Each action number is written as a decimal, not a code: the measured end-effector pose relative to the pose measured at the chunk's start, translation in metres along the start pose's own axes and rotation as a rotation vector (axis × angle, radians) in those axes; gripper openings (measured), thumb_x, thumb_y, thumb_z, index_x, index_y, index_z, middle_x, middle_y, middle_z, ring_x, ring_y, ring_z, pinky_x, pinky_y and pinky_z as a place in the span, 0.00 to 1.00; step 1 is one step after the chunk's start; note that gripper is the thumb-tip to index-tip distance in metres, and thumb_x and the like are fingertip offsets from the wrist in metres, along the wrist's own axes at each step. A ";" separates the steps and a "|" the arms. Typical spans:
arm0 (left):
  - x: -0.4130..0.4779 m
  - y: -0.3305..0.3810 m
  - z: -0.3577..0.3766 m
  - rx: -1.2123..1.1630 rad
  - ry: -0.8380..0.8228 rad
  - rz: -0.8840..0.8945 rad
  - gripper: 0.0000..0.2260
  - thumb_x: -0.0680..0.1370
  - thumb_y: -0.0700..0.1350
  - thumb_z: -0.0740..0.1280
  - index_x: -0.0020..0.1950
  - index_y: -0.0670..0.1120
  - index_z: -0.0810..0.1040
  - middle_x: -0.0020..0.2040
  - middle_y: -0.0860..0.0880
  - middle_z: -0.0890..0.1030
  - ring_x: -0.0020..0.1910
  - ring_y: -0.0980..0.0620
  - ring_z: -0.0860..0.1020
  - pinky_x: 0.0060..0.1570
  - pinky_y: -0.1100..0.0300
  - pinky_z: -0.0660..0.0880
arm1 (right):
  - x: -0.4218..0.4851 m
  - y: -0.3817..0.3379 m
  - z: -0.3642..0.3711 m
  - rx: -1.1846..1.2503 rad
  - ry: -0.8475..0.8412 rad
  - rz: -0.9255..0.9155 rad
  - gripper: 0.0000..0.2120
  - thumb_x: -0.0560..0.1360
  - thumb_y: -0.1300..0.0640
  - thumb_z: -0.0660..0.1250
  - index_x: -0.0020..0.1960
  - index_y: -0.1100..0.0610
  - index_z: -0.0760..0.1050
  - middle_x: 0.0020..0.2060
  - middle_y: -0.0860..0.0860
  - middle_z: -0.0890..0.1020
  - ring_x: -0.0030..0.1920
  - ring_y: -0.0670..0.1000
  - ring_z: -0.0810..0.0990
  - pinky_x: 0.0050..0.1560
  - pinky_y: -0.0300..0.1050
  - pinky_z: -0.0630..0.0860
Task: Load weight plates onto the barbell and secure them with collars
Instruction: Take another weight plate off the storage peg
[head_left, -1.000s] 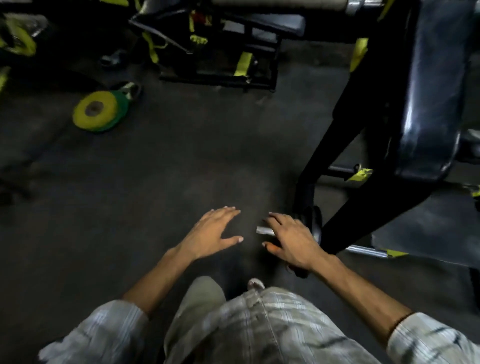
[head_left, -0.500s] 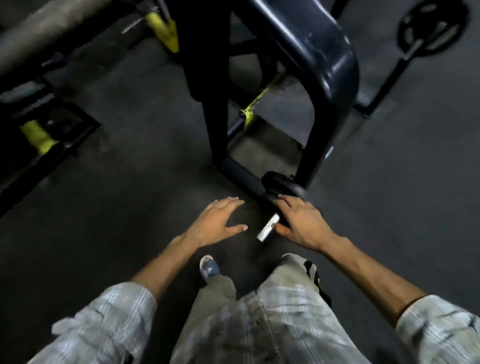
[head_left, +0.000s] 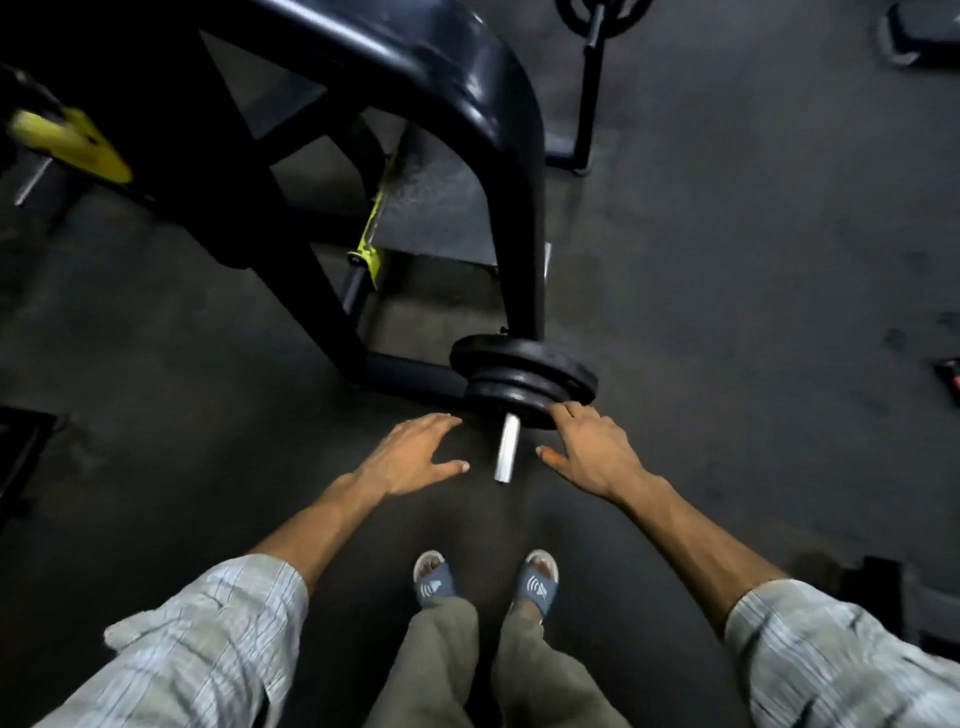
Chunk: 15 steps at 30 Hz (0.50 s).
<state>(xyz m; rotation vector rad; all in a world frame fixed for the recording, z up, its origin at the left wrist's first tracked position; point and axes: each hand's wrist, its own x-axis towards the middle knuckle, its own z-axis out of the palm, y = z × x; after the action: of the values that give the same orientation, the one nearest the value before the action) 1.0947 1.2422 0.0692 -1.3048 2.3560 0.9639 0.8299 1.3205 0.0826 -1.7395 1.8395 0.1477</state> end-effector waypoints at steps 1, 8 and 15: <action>0.011 -0.003 0.004 0.006 0.000 0.003 0.35 0.79 0.60 0.69 0.81 0.46 0.64 0.80 0.45 0.67 0.79 0.47 0.65 0.76 0.55 0.60 | 0.007 0.005 0.008 0.003 0.005 0.011 0.28 0.79 0.41 0.65 0.74 0.54 0.67 0.67 0.57 0.76 0.65 0.62 0.76 0.63 0.58 0.75; 0.094 -0.027 0.048 -0.068 0.036 0.000 0.42 0.78 0.58 0.71 0.84 0.45 0.54 0.83 0.44 0.59 0.81 0.47 0.60 0.78 0.52 0.61 | 0.050 0.037 0.074 0.090 0.104 0.110 0.33 0.79 0.45 0.67 0.79 0.56 0.61 0.70 0.57 0.73 0.67 0.61 0.75 0.64 0.60 0.76; 0.131 -0.044 0.078 -0.196 0.178 -0.023 0.38 0.77 0.53 0.73 0.81 0.48 0.58 0.80 0.46 0.65 0.77 0.47 0.66 0.74 0.51 0.67 | 0.075 0.050 0.117 0.193 0.320 0.166 0.30 0.75 0.51 0.74 0.72 0.55 0.65 0.62 0.55 0.73 0.60 0.59 0.77 0.52 0.61 0.81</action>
<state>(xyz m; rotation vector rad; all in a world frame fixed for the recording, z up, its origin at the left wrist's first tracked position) 1.0537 1.1938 -0.0760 -1.5465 2.4194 1.1385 0.8250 1.3164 -0.0649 -1.5442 2.1476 -0.2500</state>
